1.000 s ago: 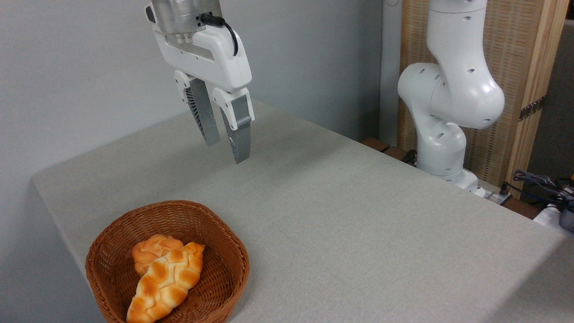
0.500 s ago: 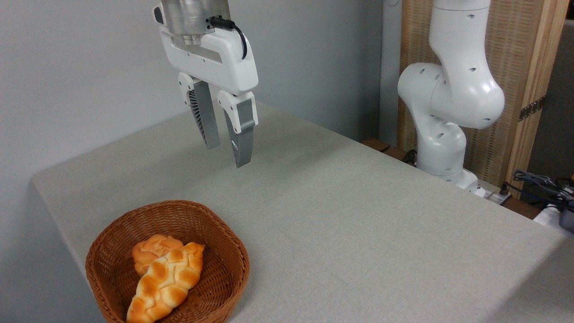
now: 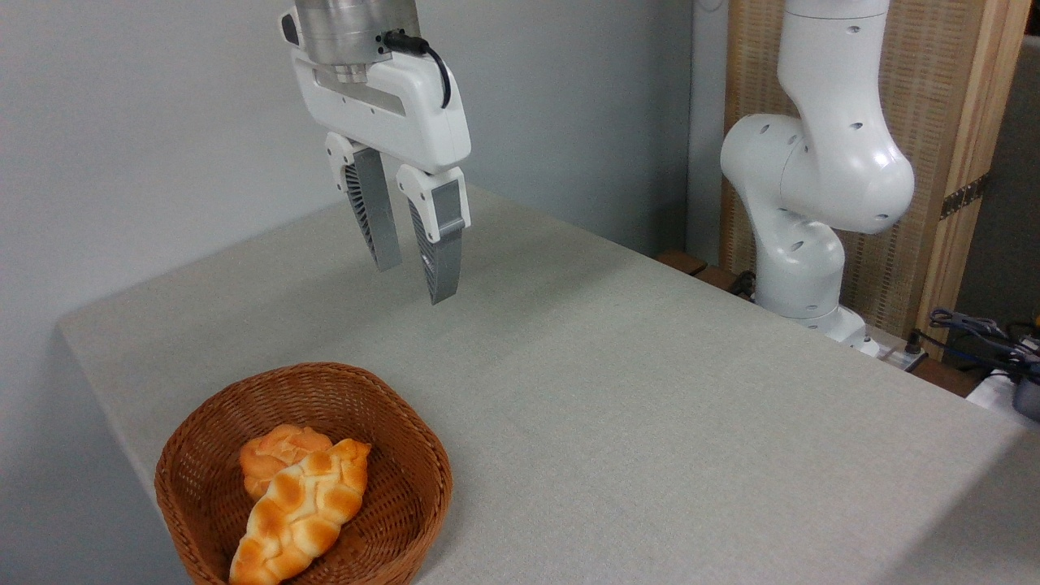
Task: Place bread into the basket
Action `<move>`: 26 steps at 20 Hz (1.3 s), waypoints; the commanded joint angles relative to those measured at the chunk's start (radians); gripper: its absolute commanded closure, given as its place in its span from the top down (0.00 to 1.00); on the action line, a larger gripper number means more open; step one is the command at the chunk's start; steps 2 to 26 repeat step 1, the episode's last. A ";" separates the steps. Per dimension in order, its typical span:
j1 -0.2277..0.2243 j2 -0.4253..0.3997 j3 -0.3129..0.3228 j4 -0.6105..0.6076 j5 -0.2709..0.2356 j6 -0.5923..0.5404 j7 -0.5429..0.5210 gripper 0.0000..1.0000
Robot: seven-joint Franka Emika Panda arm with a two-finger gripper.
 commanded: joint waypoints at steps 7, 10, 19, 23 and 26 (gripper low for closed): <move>0.001 -0.017 0.008 -0.013 -0.022 -0.014 0.003 1.00; 0.001 -0.017 0.008 -0.013 -0.022 -0.014 0.003 1.00; 0.001 -0.017 0.008 -0.013 -0.022 -0.014 0.003 1.00; 0.001 -0.017 0.008 -0.013 -0.022 -0.014 0.003 1.00; 0.001 -0.017 0.008 -0.013 -0.022 -0.014 0.003 1.00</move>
